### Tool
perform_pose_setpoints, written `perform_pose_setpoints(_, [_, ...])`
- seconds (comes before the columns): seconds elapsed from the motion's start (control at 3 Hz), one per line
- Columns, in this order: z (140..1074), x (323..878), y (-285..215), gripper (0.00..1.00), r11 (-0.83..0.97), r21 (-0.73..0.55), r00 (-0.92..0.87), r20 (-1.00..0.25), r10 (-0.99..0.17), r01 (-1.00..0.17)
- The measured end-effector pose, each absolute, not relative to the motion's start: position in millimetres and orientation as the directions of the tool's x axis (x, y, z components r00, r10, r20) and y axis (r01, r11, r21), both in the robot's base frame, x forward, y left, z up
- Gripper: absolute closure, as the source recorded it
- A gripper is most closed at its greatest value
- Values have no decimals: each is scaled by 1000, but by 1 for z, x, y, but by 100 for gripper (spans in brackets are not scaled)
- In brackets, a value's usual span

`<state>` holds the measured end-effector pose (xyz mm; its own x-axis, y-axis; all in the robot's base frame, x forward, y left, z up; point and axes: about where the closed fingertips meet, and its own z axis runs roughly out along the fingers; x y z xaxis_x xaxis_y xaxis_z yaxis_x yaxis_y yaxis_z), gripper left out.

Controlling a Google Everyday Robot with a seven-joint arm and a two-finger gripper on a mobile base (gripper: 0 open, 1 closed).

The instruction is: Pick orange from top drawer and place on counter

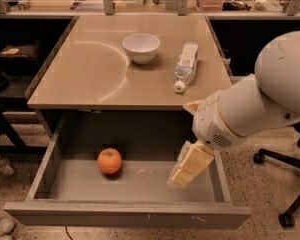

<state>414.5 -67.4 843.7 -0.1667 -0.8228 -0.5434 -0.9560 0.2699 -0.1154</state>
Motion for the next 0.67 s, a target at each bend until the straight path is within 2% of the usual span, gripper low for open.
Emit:
perform_pose_setpoints(0.33, [811,420,-51,0,317,-59,-216,-613,-760,-947])
perform_pose_setpoints(0.67, [786,437,-45,0,376,-55,-247,-664,-706,-925])
